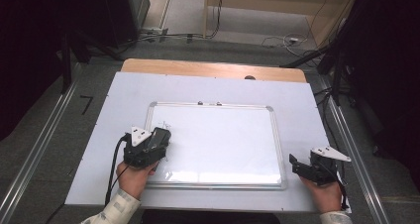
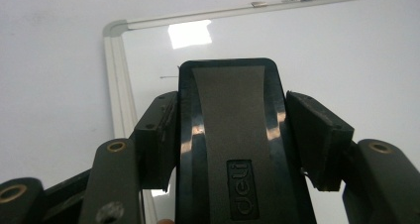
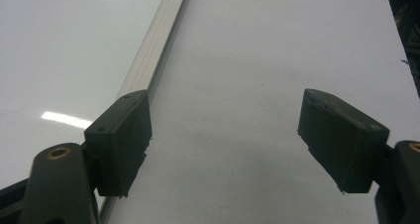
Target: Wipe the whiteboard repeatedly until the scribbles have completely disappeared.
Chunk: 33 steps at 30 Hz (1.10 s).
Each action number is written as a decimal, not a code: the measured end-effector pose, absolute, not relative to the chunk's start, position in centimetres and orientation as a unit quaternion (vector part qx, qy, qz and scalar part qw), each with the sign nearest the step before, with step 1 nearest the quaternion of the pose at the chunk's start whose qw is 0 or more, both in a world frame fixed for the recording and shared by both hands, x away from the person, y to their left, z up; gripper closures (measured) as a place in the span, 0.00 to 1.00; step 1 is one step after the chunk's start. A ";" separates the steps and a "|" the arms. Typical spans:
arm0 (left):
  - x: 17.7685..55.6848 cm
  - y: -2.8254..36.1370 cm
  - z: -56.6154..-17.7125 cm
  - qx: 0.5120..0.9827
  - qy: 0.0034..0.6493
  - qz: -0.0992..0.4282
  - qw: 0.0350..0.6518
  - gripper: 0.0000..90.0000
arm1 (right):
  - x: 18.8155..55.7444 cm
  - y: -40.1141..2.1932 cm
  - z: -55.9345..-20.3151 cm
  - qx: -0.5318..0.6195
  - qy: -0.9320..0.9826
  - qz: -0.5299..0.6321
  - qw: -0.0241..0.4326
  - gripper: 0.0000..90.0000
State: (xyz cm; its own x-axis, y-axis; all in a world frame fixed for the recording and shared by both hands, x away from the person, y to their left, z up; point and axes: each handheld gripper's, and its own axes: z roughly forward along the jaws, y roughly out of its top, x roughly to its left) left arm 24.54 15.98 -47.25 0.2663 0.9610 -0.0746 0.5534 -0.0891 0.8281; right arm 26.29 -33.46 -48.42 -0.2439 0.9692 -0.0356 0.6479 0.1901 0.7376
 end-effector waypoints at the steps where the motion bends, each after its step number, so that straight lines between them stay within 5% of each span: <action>1: 24.5 15.8 -47.4 0.693 0.546 0.261 0.392 0.45 | 26.3 -33.5 -48.4 0.556 0.726 0.308 0.261 0.22; 33: 25.2 13.5 -49.5 0.750 0.501 0.232 0.365 0.45 | 26.4 -33.4 -48.6 0.557 0.728 0.304 0.259 0.22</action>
